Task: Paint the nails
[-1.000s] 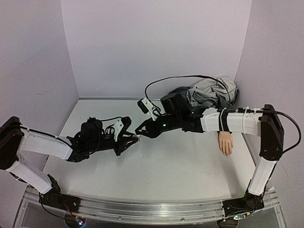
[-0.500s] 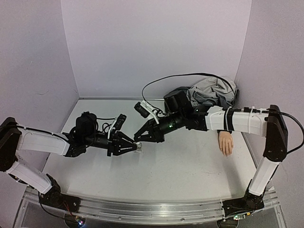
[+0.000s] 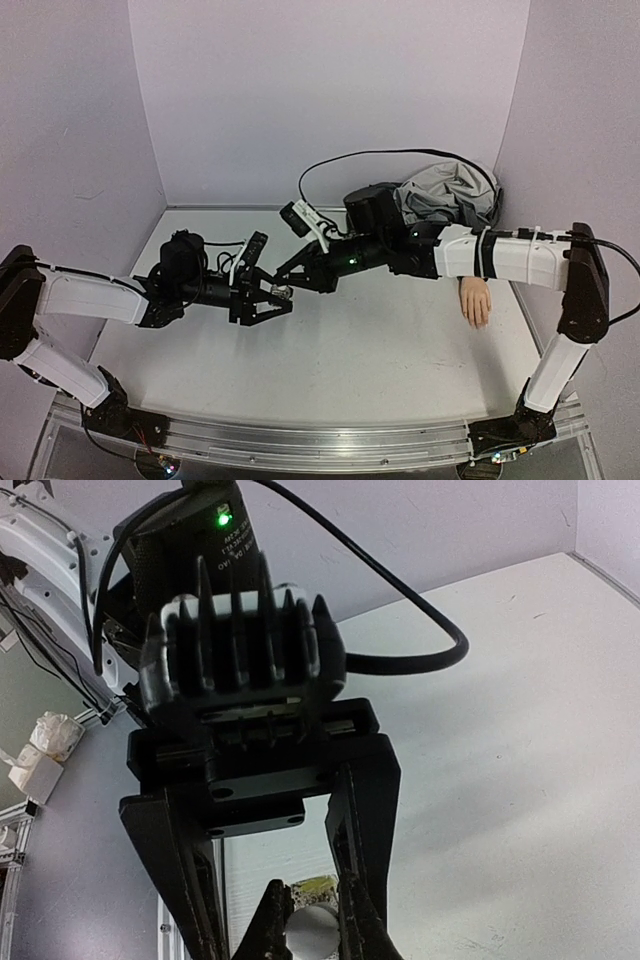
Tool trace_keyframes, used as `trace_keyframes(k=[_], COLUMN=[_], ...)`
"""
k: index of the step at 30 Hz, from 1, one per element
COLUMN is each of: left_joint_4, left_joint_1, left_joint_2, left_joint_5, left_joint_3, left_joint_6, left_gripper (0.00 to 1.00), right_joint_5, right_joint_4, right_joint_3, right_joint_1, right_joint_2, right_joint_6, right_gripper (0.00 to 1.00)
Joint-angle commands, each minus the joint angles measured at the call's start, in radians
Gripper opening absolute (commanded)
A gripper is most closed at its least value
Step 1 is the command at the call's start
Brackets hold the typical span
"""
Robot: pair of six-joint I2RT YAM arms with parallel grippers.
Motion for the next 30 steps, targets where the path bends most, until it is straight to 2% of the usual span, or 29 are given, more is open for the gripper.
trace_keyframes(k=[1,3,8,9,12,15,20,26,30], left_joint_4=[0.048,0.049,0.049,0.049,0.049,0.048,0.049,0.05,0.049], left_joint_1=[0.019,0.027,0.033,0.032,0.033,0.033,0.033,0.033,0.033], left_joint_2=[-0.024,-0.037,-0.05,-0.053,-0.065,-0.074,-0.056,-0.041,-0.047], left_joint_5=[-0.03,-0.044,-0.058,-0.065,-0.072,-0.066,-0.03,-0.026,-0.038], left_joint_3=[-0.02,-0.038,-0.042,-0.043,-0.039,-0.032,-0.014,-0.012,-0.005], left_joint_6=[0.009,0.015,0.025,0.028,0.035,0.042,0.044,0.046,0.049], left_gripper=[0.61,0.58,0.42,0.43,0.54,0.55,0.39,0.34,0.2], right_joint_5=[0.031,0.024,0.015,0.014,0.003,-0.002,-0.011,-0.023,-0.03], right_joint_4=[0.057,0.057,0.057,0.057,0.057,0.059,0.071,0.08,0.08], right_joint_3=[0.003,0.002,-0.002,-0.002,-0.001,0.001,-0.001,0.004,0.002], right_joint_1=[0.001,0.002,0.002,0.002,0.002,0.002,0.002,0.002,0.001], right_joint_2=[-0.06,-0.059,-0.06,-0.06,-0.055,-0.05,-0.051,-0.044,-0.043], right_joint_6=[0.024,0.027,0.028,0.028,0.031,0.034,0.044,0.049,0.049], right_gripper=[0.0,0.0,0.0,0.0,0.0,0.0,0.0,0.0,0.0])
